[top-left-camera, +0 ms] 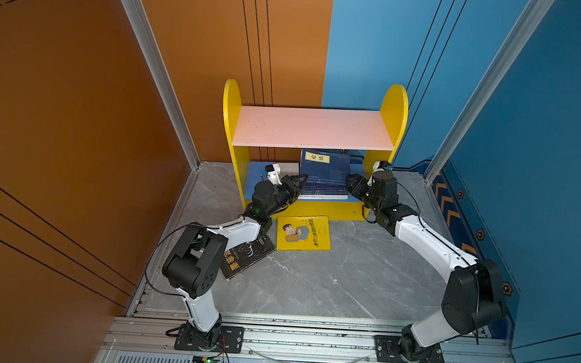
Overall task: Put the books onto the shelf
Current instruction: 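Lower the held dark blue book onto the stack with both grippers, then press the dark blue book flat on the stack with both grippers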
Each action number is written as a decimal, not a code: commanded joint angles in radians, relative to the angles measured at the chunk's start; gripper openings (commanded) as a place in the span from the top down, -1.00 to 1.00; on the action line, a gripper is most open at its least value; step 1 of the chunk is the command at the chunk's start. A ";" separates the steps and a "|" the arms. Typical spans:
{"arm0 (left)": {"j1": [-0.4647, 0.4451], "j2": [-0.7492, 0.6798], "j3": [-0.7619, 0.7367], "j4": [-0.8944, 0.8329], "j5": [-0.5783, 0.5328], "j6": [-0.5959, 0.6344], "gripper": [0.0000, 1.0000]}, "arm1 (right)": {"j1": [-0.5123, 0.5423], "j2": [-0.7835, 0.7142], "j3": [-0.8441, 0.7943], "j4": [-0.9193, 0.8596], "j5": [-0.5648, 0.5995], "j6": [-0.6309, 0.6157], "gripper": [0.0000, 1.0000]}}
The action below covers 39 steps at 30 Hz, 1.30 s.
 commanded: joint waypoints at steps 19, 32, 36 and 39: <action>0.019 -0.045 0.032 -0.119 -0.003 0.094 1.00 | 0.018 0.101 0.152 -0.053 -0.012 -0.072 -0.60; 0.007 -0.006 0.061 -0.118 -0.033 0.091 1.00 | 0.023 0.130 0.170 -0.072 -0.004 -0.062 -0.60; -0.002 0.003 0.071 -0.118 -0.041 0.096 1.00 | 0.025 0.135 0.171 -0.070 -0.003 -0.062 -0.60; -0.006 0.005 0.069 -0.120 -0.052 0.097 1.00 | 0.024 0.142 0.174 -0.069 -0.004 -0.061 -0.60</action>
